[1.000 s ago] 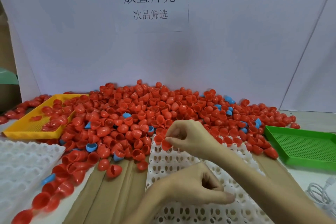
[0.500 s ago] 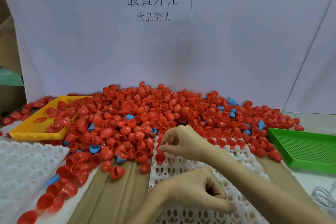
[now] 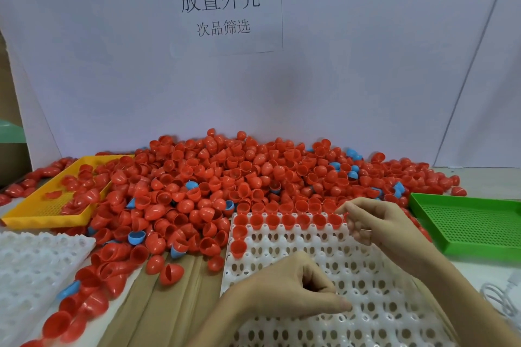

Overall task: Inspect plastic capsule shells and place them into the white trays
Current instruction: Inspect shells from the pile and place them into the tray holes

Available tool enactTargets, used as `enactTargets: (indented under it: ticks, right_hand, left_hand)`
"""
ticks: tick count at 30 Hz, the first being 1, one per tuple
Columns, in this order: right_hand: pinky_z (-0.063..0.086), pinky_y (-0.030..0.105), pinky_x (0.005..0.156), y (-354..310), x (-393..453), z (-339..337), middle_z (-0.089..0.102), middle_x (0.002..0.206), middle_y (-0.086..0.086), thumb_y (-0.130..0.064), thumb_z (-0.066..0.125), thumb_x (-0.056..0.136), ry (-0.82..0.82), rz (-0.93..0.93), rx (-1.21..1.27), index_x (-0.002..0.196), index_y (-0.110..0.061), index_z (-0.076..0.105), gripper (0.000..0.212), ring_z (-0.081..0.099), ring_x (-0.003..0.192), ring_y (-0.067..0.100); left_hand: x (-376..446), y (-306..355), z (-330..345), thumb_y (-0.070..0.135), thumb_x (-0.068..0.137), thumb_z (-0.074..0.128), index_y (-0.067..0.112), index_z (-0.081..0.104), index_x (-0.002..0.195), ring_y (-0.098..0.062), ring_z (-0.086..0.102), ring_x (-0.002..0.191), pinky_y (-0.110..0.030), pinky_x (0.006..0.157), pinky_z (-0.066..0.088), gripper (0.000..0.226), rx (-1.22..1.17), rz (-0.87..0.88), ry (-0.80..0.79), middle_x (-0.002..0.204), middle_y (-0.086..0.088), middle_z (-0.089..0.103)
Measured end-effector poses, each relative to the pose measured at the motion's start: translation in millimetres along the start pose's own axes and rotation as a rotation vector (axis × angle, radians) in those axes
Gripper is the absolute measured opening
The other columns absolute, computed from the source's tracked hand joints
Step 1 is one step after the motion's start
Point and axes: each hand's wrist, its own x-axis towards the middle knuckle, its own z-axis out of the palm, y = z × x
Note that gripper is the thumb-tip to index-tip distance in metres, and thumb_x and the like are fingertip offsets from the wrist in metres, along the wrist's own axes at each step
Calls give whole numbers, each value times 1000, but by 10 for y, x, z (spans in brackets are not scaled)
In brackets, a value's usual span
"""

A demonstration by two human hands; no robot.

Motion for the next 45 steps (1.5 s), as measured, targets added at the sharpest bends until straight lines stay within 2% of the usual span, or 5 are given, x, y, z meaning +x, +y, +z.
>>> enactTargets:
  ticks: [11,19,25,33,45]
  right_hand:
    - [47,24,51,4,-64,82,64,69,10,-33,62,102,90,-90,31,91,-14,79,28,56,56,17]
    - [47,24,48,-87,-107,110,66,67,8,-32,61,102,108,-124,5,86,-18,80,29,59,54,18]
    - [48,25,48,-100,-135,136,66,65,9,-35,62,100,95,-113,-5,83,-21,80,28,59,53,19]
    - [47,22,49,-120,-137,119,67,64,6,-29,61,105,115,-123,-25,82,-22,79,30,61,54,18]
    - [47,21,49,-118,-141,108,68,64,8,-24,61,106,141,-115,-27,86,-14,79,29,60,54,19]
  left_hand:
    - [33,21,-19,57,101,61,25,72,81,-9,55,49,-16,48,44,39,-52,-77,133,62,5,62]
    - [-98,-241,-863,21,101,66,24,67,106,-15,67,83,-21,66,52,6,404,-182,1364,90,7,67]
    - [233,-473,-1119,39,101,66,20,61,134,-17,48,121,-27,97,43,39,840,-306,1092,125,1,57]
    - [349,-583,-1377,50,104,56,16,69,128,-21,58,110,-35,92,45,44,1375,-281,870,119,0,68]
    - [491,-484,-1359,17,103,65,11,75,123,-26,66,116,-34,99,52,23,816,-340,1086,123,-10,71]
